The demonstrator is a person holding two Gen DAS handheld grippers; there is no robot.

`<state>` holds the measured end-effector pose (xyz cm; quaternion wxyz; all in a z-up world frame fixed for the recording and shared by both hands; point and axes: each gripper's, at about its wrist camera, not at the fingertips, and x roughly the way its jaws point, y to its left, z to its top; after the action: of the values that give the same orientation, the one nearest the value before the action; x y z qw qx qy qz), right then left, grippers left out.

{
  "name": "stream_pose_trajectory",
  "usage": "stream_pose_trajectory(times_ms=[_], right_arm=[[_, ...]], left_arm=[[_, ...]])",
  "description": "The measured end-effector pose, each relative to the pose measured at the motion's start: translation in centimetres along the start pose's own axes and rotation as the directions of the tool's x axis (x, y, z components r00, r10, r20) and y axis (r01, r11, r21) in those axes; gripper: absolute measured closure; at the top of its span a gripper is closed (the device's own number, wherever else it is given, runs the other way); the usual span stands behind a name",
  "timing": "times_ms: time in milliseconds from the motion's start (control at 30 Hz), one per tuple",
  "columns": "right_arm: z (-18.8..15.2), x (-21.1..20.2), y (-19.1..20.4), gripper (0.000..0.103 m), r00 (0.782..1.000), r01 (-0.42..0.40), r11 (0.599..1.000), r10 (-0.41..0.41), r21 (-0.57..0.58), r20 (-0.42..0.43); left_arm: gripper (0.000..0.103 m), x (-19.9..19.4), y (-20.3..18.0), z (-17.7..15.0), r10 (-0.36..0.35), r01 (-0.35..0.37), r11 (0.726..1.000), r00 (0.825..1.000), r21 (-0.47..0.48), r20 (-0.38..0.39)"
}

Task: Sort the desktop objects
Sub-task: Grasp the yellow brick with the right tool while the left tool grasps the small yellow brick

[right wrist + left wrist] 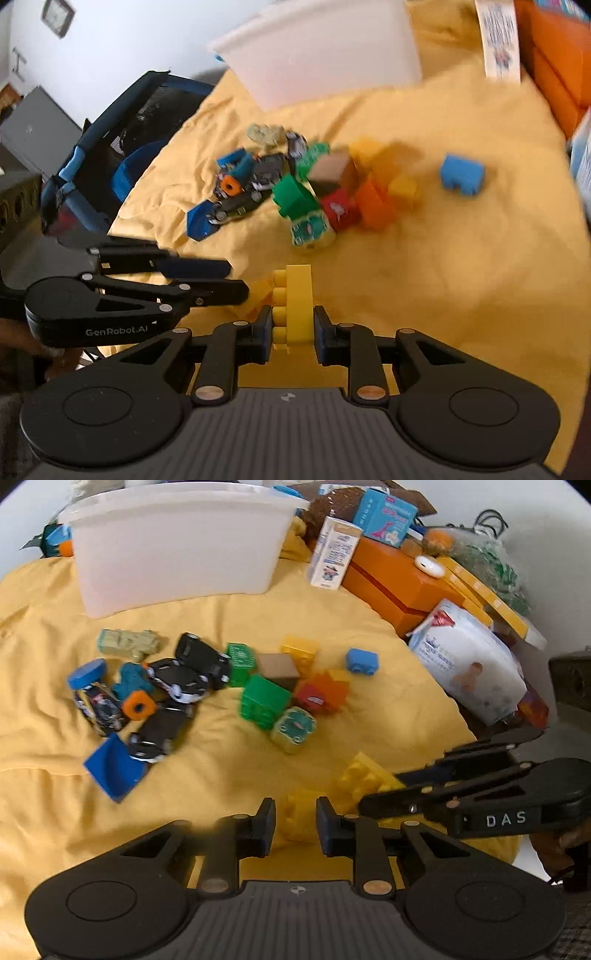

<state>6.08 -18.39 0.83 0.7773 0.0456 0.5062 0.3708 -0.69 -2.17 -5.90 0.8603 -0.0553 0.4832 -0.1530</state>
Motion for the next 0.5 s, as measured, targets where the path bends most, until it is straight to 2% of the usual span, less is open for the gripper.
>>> stream_pose_trajectory(times_ms=[67, 100, 167, 200, 300, 433, 500], right_arm=[[-0.4, -0.1, -0.3, 0.076, 1.0, 0.029, 1.0, -0.029, -0.01, -0.002], [-0.7, -0.4, -0.4, 0.072, 0.998, 0.059, 0.998, -0.059, -0.024, 0.013], [-1.0, -0.9, -0.4, 0.068, 0.993, 0.112, 0.993, -0.11, -0.049, 0.035], [-1.1, -1.4, -0.4, 0.068, 0.99, 0.132, 0.989, -0.129, -0.066, 0.049], [-1.2, -2.1, -0.3, 0.058, 0.979, 0.193, 0.973, -0.183, -0.123, 0.089], [-1.2, -3.0, 0.5, 0.058, 0.967, 0.235, 0.946, -0.205, -0.224, 0.15], [-1.3, -3.5, 1.7, 0.058, 0.96, 0.256, 0.918, -0.205, -0.304, 0.19]], left_arm=[[0.073, 0.5, -0.5, -0.3, -0.011, 0.011, 1.0, 1.0, 0.003, -0.009], [0.074, 0.8, -0.8, -0.4, -0.008, 0.009, 1.0, 1.0, 0.007, -0.021], [0.075, 1.2, -1.6, -0.7, 0.017, -0.016, 0.999, 1.0, 0.037, -0.021], [0.084, 1.3, -2.1, -0.7, 0.026, -0.025, 0.998, 0.999, 0.056, -0.018], [0.086, 1.3, -3.1, -0.8, 0.064, -0.064, 0.993, 0.998, 0.098, -0.003], [0.086, 0.4, -3.9, -0.5, 0.126, -0.13, 0.979, 0.991, 0.156, 0.036], [0.086, -0.2, -3.8, -0.4, 0.151, -0.157, 0.974, 0.987, 0.164, 0.049]])
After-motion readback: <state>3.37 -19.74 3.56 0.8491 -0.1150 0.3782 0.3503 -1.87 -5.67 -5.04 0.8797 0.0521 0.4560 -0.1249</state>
